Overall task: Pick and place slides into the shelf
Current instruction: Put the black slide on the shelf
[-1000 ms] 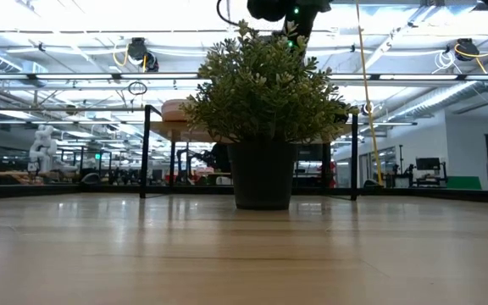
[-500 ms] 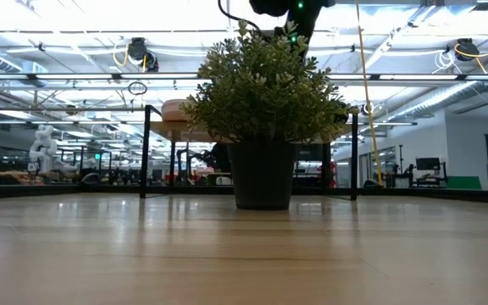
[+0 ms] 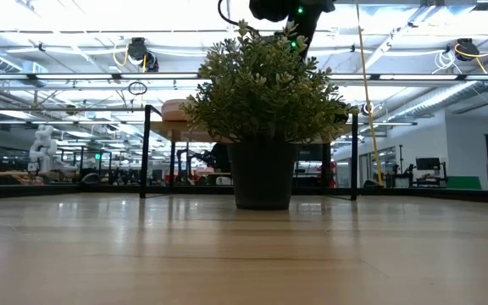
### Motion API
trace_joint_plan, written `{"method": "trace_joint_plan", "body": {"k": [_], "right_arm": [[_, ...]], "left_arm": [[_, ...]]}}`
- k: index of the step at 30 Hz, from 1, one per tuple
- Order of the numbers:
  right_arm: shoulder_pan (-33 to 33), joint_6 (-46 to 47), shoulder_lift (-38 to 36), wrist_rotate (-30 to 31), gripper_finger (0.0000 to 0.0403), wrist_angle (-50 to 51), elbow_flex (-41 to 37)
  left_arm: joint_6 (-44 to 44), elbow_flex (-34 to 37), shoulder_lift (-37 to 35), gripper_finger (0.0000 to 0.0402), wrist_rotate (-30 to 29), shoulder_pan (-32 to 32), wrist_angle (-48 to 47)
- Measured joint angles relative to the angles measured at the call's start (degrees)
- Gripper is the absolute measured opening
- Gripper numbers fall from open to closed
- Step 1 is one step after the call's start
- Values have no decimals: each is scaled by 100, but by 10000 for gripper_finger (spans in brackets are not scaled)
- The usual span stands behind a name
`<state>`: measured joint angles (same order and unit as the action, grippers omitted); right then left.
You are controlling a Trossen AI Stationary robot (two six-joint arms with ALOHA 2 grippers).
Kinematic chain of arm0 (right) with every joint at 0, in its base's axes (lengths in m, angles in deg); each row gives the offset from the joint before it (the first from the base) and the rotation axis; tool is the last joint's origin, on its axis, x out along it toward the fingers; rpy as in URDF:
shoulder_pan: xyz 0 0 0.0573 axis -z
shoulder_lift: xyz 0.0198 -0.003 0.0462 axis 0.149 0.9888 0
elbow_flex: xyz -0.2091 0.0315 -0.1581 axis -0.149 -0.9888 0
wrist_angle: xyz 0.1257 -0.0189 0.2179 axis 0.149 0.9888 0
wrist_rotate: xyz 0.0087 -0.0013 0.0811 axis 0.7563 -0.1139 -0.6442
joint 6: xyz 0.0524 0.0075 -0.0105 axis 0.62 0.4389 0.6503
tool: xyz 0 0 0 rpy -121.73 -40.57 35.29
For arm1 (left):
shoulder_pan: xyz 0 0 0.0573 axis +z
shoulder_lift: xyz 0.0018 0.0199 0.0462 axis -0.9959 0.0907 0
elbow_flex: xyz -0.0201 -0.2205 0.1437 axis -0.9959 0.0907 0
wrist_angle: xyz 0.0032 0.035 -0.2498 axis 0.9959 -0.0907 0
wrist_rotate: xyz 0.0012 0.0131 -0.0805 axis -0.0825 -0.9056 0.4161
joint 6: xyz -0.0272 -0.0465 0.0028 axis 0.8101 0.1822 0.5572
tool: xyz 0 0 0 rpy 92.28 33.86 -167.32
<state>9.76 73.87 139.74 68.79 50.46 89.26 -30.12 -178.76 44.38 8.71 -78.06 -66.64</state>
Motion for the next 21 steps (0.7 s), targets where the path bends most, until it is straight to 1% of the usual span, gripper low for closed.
{"method": "trace_joint_plan", "body": {"k": [2,10,21], "right_arm": [[0,-4,0,-120,206,2,0],[7,-144,0,-124,206,0,0],[188,-179,0,-124,206,-4,0]], "left_arm": [[0,0,0,134,0,-1,1],[0,0,0,134,0,0,2],[0,0,0,134,-2,0,4]]}}
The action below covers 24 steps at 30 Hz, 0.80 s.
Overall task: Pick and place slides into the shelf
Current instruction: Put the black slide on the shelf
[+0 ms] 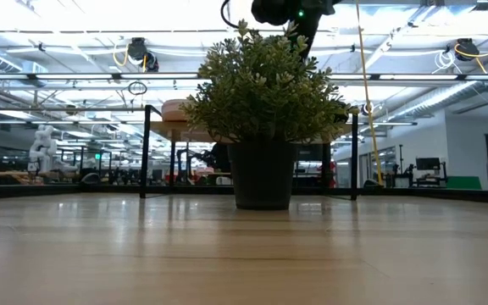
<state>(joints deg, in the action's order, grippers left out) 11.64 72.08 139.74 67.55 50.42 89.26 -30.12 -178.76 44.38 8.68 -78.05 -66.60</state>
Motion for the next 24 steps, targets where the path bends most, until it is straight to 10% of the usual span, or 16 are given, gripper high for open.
{"method": "trace_joint_plan", "body": {"k": [24], "right_arm": [[1,-145,4,8,206,-127,-2]], "left_arm": [[35,0,-1,134,-4,-1,0]]}}
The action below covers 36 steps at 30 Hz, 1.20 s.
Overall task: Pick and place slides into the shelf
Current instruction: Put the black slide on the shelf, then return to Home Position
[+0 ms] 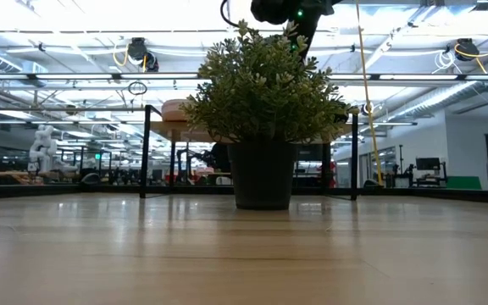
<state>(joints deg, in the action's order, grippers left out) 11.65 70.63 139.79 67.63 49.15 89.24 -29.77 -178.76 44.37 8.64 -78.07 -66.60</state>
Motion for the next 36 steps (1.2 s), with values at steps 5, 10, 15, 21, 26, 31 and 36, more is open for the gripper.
{"method": "trace_joint_plan", "body": {"k": [5,10,15,21,26,31,36], "right_arm": [[77,-4,0,2,206,0,0],[70,-3,0,16,206,0,0],[-7,18,0,10,206,2,0],[-4,36,0,7,206,145,0],[-6,157,0,5,206,181,0],[-42,189,-1,-6,206,253,0],[-125,223,-1,-16,206,335,0]], "left_arm": [[64,0,1,134,-2,-1,0],[76,0,1,134,0,1,0],[76,0,1,134,0,1,0],[74,0,0,134,0,1,0],[59,0,1,134,0,1,0],[57,0,1,134,0,0,0],[55,0,1,134,0,0,0]]}}
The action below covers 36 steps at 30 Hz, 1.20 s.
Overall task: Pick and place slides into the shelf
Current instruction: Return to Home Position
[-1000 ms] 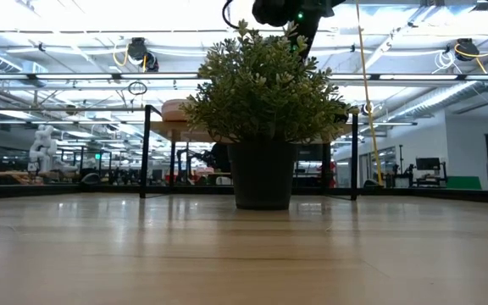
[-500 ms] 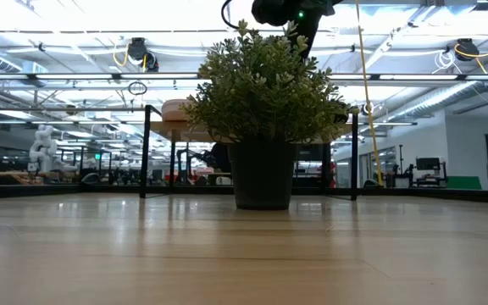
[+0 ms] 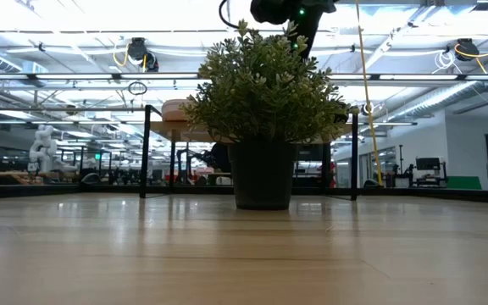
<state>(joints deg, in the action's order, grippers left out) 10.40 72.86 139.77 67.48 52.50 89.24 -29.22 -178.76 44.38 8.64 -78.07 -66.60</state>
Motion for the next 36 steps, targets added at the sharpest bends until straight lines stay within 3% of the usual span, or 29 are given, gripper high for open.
{"method": "trace_joint_plan", "body": {"k": [11,17,20,23,26,31,36], "right_arm": [[-363,367,-163,4,206,260,-2],[-941,865,-827,66,205,584,-2],[-1347,1258,-1346,614,198,740,0],[-1674,1677,-1914,1087,172,806,0],[-1846,2132,-2457,1071,124,823,1],[-2062,2385,-3227,1050,23,1134,2],[-2177,2368,-3856,262,11,1823,2]], "left_arm": [[-2,0,0,134,0,2,0],[-42,0,-12,134,1,-1,-4],[-105,2,-140,134,66,-1,-88],[3,2,-413,134,211,-1,-224],[272,2,-742,134,499,-1,-407],[797,4,-1481,134,1668,-1,-465],[1205,305,-2293,134,2467,-1,-454]]}}
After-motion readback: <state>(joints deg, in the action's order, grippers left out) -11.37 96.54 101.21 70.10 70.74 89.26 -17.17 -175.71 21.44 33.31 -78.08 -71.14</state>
